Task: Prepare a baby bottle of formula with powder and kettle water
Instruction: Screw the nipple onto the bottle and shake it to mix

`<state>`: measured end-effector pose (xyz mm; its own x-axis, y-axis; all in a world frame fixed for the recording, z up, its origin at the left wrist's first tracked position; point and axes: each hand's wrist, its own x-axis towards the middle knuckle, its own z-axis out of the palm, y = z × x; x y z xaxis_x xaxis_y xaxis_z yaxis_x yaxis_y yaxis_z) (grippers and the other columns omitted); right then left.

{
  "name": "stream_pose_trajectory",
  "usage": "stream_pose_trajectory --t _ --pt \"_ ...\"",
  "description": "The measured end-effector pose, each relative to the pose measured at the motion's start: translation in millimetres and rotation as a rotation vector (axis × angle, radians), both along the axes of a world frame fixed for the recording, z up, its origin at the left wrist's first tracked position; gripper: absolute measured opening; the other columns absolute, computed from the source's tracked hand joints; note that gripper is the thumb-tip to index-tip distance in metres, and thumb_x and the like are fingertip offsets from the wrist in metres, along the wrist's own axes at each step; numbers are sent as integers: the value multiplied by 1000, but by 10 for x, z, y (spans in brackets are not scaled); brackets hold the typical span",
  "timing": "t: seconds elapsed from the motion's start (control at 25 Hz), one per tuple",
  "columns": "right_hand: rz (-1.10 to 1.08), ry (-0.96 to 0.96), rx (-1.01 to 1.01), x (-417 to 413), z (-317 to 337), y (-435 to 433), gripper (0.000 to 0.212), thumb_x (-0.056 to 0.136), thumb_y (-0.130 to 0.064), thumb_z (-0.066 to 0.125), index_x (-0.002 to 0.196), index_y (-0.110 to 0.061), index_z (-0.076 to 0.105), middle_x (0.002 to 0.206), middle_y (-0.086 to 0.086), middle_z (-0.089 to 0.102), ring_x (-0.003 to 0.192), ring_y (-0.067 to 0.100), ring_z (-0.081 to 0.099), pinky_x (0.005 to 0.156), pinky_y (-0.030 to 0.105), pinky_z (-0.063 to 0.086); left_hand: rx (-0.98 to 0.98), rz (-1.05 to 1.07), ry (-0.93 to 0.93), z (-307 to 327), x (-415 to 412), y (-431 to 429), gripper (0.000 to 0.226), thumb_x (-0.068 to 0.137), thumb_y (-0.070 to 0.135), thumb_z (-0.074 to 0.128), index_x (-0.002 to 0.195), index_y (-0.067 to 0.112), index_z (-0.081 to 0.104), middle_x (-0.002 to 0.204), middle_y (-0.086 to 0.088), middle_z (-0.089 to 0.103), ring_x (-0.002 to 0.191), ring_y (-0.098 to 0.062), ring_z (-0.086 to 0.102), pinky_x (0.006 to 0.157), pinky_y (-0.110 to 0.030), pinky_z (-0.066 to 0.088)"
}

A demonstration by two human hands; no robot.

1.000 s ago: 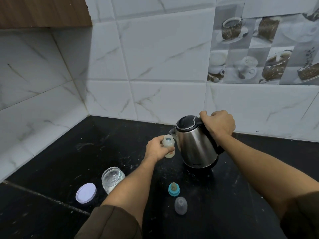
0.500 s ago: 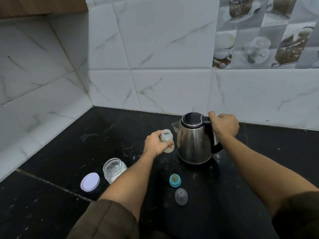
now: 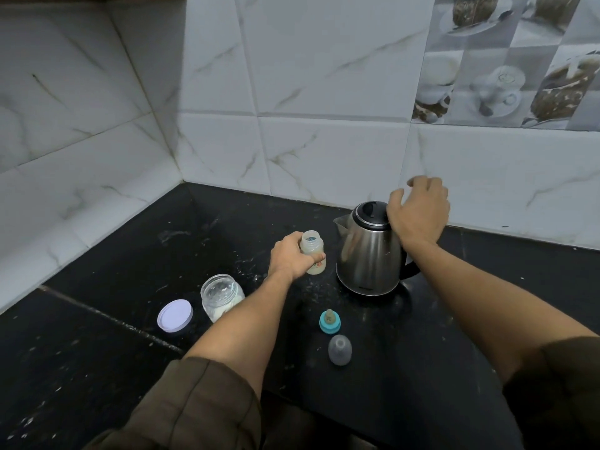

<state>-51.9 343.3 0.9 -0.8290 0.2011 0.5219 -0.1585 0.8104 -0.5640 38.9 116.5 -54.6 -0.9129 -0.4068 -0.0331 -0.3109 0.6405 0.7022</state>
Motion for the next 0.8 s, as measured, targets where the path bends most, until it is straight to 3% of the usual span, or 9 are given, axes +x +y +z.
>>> stream_pose_trajectory --t 0.16,0.32,0.48,0.56,0.68,0.8 --pt "319 74 155 279 107 -517 21 94 -26 57 100 -10 69 105 9 62 96 30 60 70 37 45 -24 41 18 16 169 -156 56 72 42 89 121 26 67 114 2 74 109 -20 67 97 -36 51" --pt "641 -253 491 599 -35 -874 15 89 -33 59 90 -22 69 98 -1 71 94 29 67 71 33 43 -35 76 12 -28 342 -317 56 73 41 89 122 25 67 115 1 74 109 -21 67 95 -35 50" --pt "716 -608 861 777 -223 -1061 13 90 -42 66 94 -30 68 111 2 72 104 26 67 77 34 49 -42 112 -20 -131 488 -434 55 71 46 89 118 29 68 111 3 74 107 -21 66 87 -31 47" --pt "714 -723 977 837 -334 -1118 26 89 -46 70 108 -28 71 114 4 69 105 27 67 79 36 52 -40 111 -34 -177 542 -452 54 69 47 88 116 30 68 110 3 74 107 -22 66 90 -34 49" --pt "698 -841 1103 893 -455 -1156 49 84 -48 78 121 -18 70 98 4 63 93 26 63 77 36 55 -22 99 -47 -247 608 -468 52 68 48 88 113 30 68 107 4 74 105 -21 66 88 -34 51" --pt "721 -923 1156 924 -530 -1159 52 85 -44 81 123 -12 67 75 2 53 87 25 60 78 36 55 -4 95 -65 -297 657 -481 51 69 46 89 112 28 69 106 3 73 103 -21 66 85 -32 50"
